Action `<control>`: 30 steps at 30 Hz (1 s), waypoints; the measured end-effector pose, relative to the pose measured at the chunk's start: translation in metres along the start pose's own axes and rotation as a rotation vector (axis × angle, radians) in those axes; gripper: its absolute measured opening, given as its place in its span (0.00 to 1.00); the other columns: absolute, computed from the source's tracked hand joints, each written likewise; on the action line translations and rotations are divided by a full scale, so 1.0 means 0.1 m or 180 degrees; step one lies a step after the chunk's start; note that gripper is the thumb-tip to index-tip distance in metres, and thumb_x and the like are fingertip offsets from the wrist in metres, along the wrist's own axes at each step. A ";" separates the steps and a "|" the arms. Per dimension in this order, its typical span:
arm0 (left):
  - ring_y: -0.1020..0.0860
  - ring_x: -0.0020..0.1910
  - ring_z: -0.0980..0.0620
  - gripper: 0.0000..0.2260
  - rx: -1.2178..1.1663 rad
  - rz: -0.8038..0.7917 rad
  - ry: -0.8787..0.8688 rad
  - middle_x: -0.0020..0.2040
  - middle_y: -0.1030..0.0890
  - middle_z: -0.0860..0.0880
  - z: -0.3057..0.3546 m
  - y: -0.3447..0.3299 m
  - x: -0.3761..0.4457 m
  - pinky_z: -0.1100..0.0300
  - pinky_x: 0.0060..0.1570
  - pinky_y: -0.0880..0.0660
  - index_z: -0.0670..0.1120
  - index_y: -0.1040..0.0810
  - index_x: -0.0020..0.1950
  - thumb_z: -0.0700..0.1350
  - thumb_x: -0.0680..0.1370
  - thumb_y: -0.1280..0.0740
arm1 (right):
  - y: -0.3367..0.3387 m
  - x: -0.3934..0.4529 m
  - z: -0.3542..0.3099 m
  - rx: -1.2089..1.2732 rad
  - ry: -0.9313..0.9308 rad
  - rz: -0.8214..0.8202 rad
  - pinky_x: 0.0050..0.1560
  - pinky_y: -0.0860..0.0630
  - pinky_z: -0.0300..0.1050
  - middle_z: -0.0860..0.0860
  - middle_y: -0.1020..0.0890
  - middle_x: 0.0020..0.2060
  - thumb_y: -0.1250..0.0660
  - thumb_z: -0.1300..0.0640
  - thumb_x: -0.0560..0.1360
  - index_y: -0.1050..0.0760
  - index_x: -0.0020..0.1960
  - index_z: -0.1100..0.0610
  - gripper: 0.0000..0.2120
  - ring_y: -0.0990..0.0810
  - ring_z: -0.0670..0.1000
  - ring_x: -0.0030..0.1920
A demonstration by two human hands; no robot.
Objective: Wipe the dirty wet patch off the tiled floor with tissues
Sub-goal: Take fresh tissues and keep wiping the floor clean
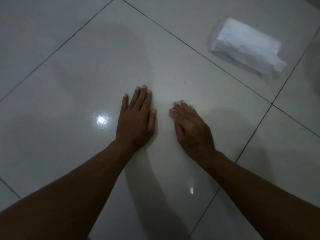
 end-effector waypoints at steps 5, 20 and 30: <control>0.46 0.79 0.47 0.26 0.0039 0.0028 -0.0034 0.79 0.41 0.43 -0.01 0.01 0.01 0.44 0.77 0.50 0.40 0.39 0.78 0.51 0.82 0.49 | -0.07 0.49 0.38 -0.0015 -0.1286 0.0233 0.71 0.34 0.53 0.60 0.26 0.68 0.42 0.65 0.78 0.24 0.64 0.63 0.17 0.32 0.59 0.72; 0.50 0.80 0.48 0.28 0.0096 -0.0060 0.0011 0.80 0.45 0.44 -0.15 0.10 0.22 0.46 0.78 0.54 0.42 0.43 0.79 0.54 0.82 0.50 | -0.23 1.01 0.53 0.0106 -0.1400 0.0169 0.72 0.38 0.50 0.58 0.24 0.66 0.41 0.63 0.79 0.21 0.60 0.62 0.15 0.29 0.59 0.70; 0.48 0.79 0.48 0.28 0.0100 -0.0008 0.0063 0.80 0.43 0.44 -0.29 0.17 0.28 0.46 0.77 0.53 0.42 0.42 0.79 0.54 0.82 0.49 | -0.36 0.85 0.00 0.0282 0.0108 -0.0921 0.75 0.42 0.51 0.55 0.30 0.72 0.49 0.67 0.74 0.27 0.70 0.58 0.27 0.36 0.54 0.75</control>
Point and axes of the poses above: each hand's wrist, its own x-axis towards the middle knuckle, its own y-axis out of the back of the hand, z = x × y, the point moved 7 cm from there along x, towards the middle knuckle
